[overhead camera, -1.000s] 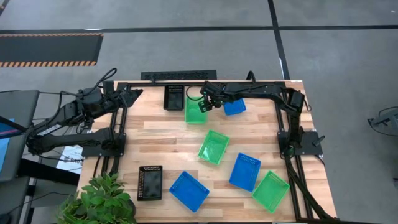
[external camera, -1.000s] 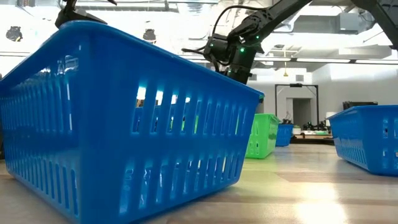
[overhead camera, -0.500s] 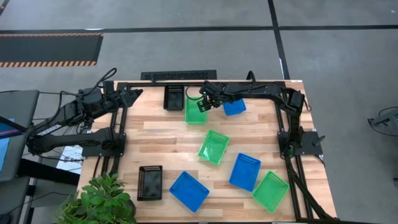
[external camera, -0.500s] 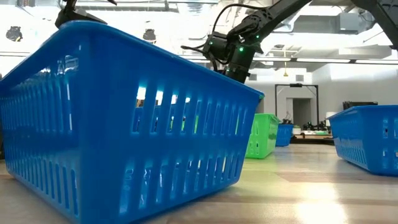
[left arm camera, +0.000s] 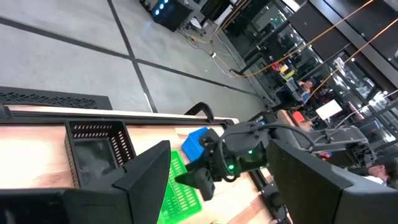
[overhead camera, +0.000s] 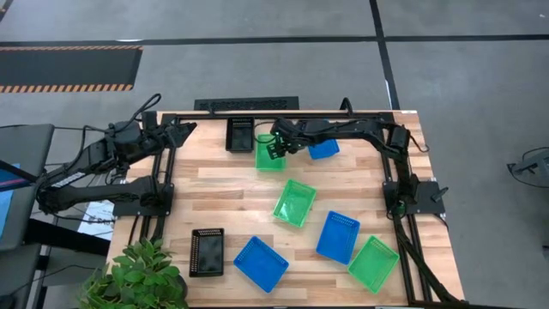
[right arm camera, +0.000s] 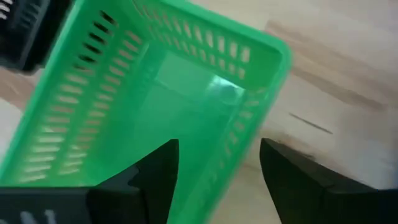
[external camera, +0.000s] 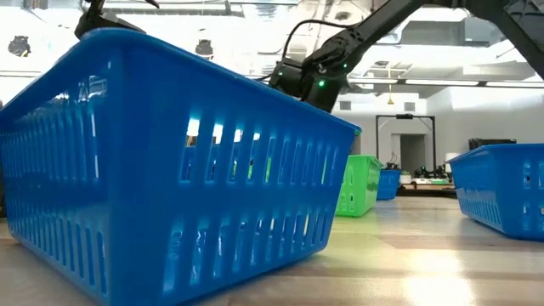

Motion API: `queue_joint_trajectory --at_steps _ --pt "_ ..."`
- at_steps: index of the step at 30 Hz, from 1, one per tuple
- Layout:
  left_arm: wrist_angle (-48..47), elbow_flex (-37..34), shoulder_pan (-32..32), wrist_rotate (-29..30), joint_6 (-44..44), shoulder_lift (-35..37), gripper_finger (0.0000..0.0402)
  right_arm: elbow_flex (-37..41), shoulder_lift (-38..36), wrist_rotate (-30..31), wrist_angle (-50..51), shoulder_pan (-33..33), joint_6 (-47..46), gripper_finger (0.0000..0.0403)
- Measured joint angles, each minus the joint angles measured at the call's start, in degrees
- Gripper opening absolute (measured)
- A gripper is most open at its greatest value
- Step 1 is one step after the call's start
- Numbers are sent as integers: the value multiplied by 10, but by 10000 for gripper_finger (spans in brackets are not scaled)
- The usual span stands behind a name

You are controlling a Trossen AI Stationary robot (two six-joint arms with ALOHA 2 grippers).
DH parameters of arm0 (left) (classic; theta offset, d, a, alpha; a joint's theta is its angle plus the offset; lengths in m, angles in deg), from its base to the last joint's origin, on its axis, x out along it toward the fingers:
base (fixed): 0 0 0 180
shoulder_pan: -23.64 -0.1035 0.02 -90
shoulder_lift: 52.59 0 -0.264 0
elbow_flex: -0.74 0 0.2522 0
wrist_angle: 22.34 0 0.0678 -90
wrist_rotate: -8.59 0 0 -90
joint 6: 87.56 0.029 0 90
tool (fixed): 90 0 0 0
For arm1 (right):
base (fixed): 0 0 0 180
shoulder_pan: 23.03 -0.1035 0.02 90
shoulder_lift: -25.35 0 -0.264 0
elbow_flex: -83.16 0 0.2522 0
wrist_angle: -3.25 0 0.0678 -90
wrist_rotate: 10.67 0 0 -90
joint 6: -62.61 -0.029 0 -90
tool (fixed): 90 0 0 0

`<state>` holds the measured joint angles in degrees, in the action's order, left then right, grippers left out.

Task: Stack baskets by color
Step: Adjust the bins

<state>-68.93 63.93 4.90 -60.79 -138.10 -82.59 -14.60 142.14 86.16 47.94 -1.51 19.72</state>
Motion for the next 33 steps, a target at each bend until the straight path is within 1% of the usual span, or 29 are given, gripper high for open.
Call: queue_joint_trajectory --at_steps 4,12,14,15,17,21,23,29,33 --pt "-2 0 0 1 0 0 256 0 -3 -3 -7 4 -2 195" --pt "-3 0 0 6 0 0 256 0 -3 -2 0 31 -3 53" --pt "-3 0 0 6 0 0 256 0 -3 -2 -7 40 -2 23" --pt "-3 0 0 6 0 0 256 0 -3 -2 -12 45 -2 15" --pt "-3 0 0 6 3 0 256 0 -3 -4 -19 56 -3 14" --pt "-3 0 0 6 5 0 256 0 -3 -15 -23 75 -24 44" --pt "-3 0 0 6 5 0 256 0 -3 -16 -25 83 -33 52" --pt "-3 0 0 6 5 0 256 0 -3 -20 -54 96 -80 51" --pt "-3 0 0 6 5 0 256 0 -3 -33 -72 102 -76 55"
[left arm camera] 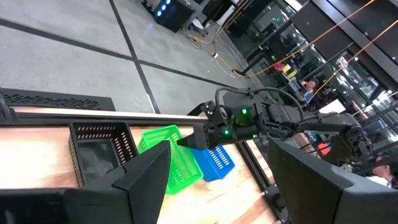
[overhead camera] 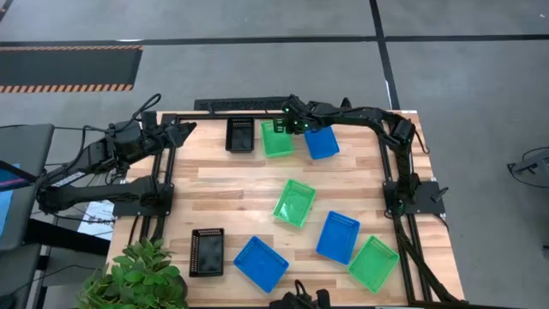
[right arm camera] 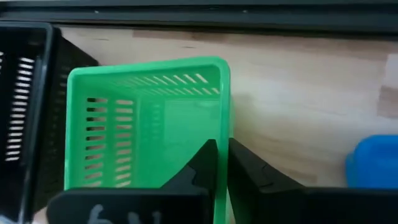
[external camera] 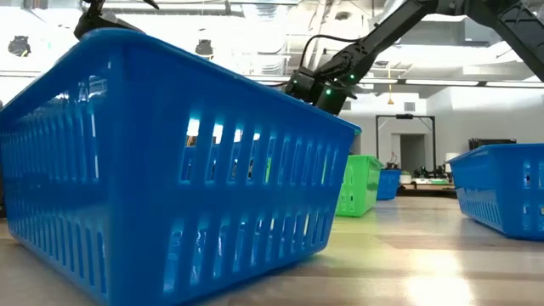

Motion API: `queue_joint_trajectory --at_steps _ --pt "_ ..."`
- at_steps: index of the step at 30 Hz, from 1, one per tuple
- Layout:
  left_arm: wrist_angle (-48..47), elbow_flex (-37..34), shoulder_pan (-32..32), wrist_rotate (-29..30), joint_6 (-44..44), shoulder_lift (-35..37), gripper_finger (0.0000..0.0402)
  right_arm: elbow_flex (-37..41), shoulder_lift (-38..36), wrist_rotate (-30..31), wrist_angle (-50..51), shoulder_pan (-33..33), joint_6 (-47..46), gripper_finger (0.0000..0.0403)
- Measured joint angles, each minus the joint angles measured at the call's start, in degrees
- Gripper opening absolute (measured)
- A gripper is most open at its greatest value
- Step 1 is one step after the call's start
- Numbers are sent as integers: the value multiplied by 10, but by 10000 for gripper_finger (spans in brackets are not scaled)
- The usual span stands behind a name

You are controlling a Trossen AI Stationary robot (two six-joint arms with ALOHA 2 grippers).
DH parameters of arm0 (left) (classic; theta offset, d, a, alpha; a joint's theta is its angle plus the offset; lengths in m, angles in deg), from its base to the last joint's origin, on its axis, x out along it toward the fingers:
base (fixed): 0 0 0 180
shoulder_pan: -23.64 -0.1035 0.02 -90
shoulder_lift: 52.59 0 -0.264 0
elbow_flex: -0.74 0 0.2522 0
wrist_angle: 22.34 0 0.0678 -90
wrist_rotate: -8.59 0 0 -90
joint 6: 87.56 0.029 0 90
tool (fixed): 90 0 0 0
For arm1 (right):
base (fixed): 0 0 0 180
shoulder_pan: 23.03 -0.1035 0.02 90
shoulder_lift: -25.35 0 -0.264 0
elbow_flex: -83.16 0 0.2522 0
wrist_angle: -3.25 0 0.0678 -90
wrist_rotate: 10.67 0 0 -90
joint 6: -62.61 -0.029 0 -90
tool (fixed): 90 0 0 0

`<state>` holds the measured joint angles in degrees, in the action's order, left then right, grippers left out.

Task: Stack baskets by color
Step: Adjust the bins, then stack the middle green bin on top of the top green bin

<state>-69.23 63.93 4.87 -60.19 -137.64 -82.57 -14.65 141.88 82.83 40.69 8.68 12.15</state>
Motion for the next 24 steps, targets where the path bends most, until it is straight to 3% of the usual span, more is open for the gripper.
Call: queue_joint_trajectory --at_steps 4,9,15,20,24 --pt "0 0 0 1 -1 0 256 0 0 -17 -22 4 31 82" --pt "0 0 0 1 -2 0 256 -31 0 -23 -4 16 60 151" --pt "0 0 0 2 -2 0 256 -109 -11 -23 88 27 148 224" --pt "0 0 0 1 -2 0 256 -198 -52 -22 222 30 227 239" --pt "-10 0 0 -3 -2 0 256 -214 -111 -18 320 -1 281 239"
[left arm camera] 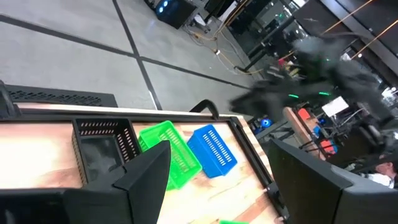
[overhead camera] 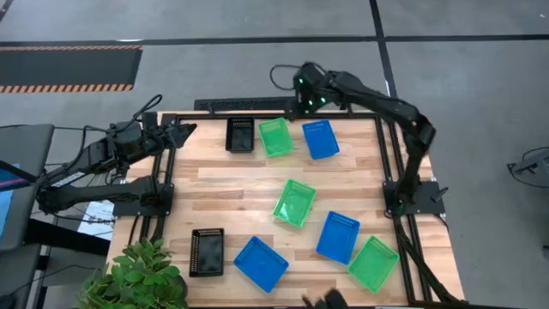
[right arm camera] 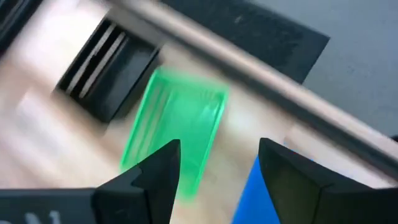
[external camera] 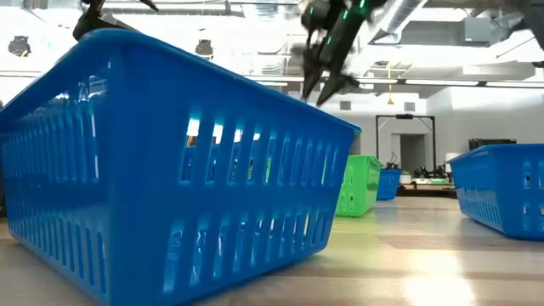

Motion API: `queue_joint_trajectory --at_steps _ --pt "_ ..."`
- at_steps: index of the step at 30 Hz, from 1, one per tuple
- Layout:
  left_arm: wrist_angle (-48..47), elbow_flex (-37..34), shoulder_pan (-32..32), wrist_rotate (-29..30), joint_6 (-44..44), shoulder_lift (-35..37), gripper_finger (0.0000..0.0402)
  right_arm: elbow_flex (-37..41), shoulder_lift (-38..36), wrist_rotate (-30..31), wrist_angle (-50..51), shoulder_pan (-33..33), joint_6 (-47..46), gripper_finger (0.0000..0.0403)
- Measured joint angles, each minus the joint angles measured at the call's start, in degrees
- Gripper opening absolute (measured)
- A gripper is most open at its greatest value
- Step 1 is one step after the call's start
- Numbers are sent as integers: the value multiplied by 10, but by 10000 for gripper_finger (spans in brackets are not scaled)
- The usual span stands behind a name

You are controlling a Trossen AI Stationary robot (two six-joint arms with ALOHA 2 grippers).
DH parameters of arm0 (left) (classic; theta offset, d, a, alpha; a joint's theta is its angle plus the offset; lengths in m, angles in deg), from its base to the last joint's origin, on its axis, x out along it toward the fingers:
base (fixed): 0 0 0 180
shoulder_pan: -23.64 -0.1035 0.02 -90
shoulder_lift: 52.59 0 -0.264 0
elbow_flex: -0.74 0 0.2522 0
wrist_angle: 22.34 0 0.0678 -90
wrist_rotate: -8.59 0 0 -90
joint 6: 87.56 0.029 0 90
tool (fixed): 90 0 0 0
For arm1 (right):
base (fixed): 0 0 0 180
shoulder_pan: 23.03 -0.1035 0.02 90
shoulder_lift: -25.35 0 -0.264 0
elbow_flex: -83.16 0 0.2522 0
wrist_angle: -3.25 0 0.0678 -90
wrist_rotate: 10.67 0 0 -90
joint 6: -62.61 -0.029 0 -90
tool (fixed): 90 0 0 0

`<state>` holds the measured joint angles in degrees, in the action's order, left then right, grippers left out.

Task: Stack baskets by color
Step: Stack the middle green bin on top of the top green bin

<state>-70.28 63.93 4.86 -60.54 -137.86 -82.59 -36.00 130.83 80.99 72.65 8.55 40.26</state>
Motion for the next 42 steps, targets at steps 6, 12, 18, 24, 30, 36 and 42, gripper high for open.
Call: queue_joint_trajectory --at_steps 6,12,18,24,30,36,42 --pt "1 0 0 0 0 0 256 66 -102 38 58 -120 38 239" --pt "1 0 0 0 1 0 256 207 -154 43 27 -238 1 238" --pt "1 0 0 -1 13 0 256 318 -129 13 -98 -275 -13 238" --pt "1 0 0 -1 19 0 256 329 -56 12 -129 -271 18 238" --pt "1 0 0 -7 27 0 256 329 0 12 -112 -261 50 238" --pt "0 0 0 -11 27 0 256 328 14 6 -111 -256 78 175" --pt "0 0 0 -10 27 0 256 328 11 0 -102 -244 103 18"
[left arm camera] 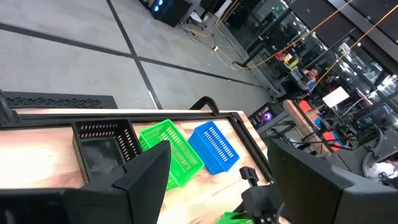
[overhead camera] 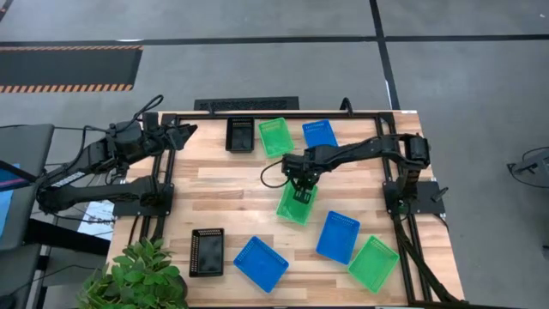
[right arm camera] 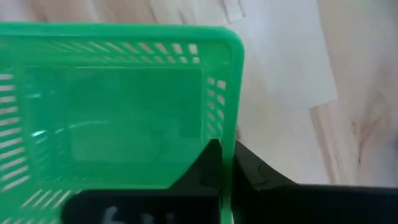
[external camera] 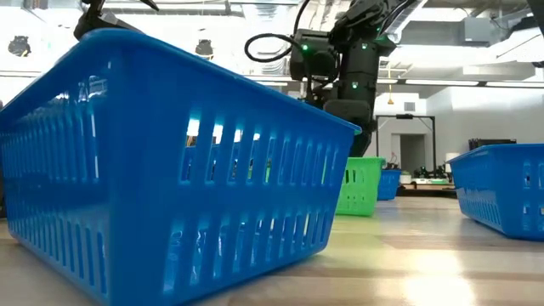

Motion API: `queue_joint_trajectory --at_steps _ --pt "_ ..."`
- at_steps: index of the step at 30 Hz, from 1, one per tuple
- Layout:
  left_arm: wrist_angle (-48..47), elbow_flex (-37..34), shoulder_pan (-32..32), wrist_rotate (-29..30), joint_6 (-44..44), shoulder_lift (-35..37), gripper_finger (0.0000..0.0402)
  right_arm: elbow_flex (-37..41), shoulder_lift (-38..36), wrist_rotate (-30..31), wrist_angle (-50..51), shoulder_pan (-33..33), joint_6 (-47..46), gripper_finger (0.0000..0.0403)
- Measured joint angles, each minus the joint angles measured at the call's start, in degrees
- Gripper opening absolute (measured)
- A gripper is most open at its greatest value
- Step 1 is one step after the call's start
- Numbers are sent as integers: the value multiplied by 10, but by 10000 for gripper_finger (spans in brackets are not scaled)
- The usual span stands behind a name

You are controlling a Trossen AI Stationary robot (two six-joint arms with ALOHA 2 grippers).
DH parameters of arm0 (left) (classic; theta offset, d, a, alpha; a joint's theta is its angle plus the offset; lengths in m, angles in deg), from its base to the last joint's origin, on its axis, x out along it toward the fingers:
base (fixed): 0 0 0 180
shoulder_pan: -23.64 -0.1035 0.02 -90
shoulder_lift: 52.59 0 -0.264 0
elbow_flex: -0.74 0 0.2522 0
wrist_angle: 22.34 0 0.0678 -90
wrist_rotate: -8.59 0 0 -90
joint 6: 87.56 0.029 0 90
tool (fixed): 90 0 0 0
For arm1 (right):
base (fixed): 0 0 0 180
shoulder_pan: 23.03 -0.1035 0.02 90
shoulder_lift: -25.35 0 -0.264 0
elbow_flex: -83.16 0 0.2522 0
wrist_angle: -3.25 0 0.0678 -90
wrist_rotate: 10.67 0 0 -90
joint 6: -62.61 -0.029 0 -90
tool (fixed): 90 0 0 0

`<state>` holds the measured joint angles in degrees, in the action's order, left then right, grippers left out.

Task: Stack baskets by color
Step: Stack the middle green bin on top of the top green bin

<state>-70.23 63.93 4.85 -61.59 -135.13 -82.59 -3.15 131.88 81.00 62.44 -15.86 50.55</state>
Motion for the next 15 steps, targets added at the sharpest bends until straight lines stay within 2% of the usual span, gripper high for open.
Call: queue_joint_trajectory --at_steps 7,11,15 --pt "0 0 0 0 0 0 256 -44 -25 -3 39 29 69 9" --pt "0 0 0 0 -11 0 256 -109 -45 -3 55 65 123 13" --pt "0 0 0 0 -14 0 256 -194 -43 -1 65 116 215 7"
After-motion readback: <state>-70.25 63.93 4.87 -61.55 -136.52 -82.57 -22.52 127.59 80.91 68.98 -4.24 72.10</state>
